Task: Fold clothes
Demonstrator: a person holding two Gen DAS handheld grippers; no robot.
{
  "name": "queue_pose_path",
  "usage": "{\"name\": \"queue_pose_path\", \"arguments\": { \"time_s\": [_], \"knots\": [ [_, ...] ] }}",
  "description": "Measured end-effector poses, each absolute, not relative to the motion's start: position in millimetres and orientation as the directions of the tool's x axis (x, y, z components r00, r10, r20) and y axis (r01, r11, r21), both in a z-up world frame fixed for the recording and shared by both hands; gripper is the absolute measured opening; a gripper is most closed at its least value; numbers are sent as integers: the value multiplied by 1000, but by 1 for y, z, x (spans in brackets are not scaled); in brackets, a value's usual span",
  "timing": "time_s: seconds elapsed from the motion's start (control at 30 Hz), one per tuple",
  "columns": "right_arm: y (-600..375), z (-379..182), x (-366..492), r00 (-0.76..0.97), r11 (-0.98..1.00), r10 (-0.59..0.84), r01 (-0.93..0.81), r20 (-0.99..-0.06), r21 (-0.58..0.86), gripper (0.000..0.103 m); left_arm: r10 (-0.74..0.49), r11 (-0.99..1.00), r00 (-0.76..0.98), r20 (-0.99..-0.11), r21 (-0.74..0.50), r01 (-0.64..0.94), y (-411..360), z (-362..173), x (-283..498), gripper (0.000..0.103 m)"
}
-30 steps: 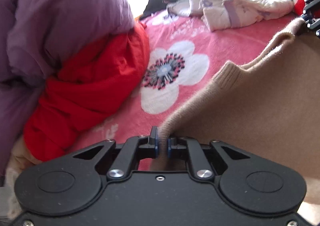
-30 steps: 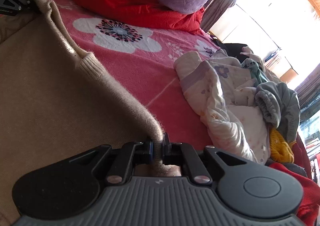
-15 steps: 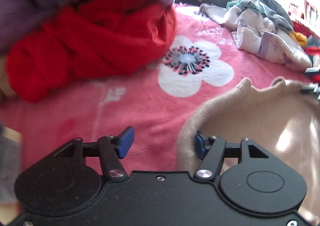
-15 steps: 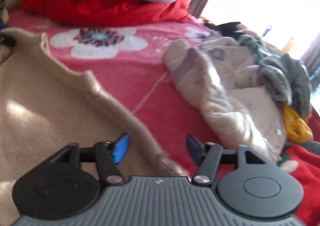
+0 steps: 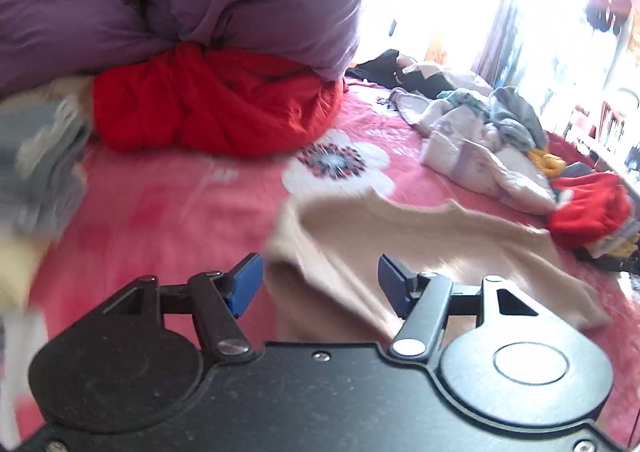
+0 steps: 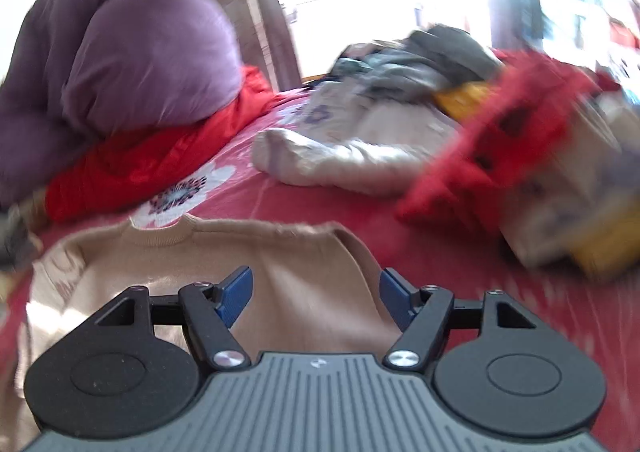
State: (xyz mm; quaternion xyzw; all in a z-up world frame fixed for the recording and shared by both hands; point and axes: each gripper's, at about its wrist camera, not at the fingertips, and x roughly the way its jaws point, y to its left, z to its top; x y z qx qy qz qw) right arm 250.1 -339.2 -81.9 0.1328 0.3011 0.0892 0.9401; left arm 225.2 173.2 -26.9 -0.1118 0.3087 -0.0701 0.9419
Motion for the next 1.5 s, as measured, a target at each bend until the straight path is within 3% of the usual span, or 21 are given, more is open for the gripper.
{"name": "queue_pose_path", "arguments": {
  "time_s": [0.1,0.2,0.5,0.57,0.7,0.83,0.97,1.07,1.13,1.17,1.3,1.5],
  "knots": [
    [-365,-108,206,812,885,279,-10,-513,465,71,-201,954,817,-540,-296,40,147,-41,177,68],
    [-376,-135,178,812,811,324,25,-485,585,72,-187,966,827,-531,-250,58,114,-54,147,69],
    [-351,-161,173,787,812,381,-34,-485,583,82,-122,992,821,-558,-46,116,47,-83,159,72],
    [-345,-165,177,777,825,376,-33,-505,564,82,-89,996,824,-560,-24,91,47,-91,164,66],
    [-345,-171,178,782,830,373,-41,-499,557,83,-123,989,825,-551,-135,57,72,-93,167,9],
    [-345,-175,179,783,831,375,-47,-495,555,84,-71,985,857,-510,-170,-19,108,-83,161,5],
    [-343,-176,179,785,835,378,-60,-491,547,86,38,958,905,-424,-242,-154,178,-49,146,5],
    [-342,-176,179,785,841,377,-67,-491,537,87,144,867,856,-496,-354,-351,246,-70,145,7],
    [-340,-176,179,786,844,376,-72,-491,531,88,137,756,793,-594,-455,-471,276,-101,139,41],
    [-340,-176,178,787,846,374,-73,-491,528,88,122,693,769,-627,-501,-518,288,-113,134,42],
    [-339,-175,177,790,850,371,-76,-489,522,88,58,713,803,-594,-538,-450,284,-112,124,56],
    [-340,-172,167,766,834,397,-72,-505,547,88,-126,713,776,-619,-600,-363,250,-123,114,56]
  ]
}}
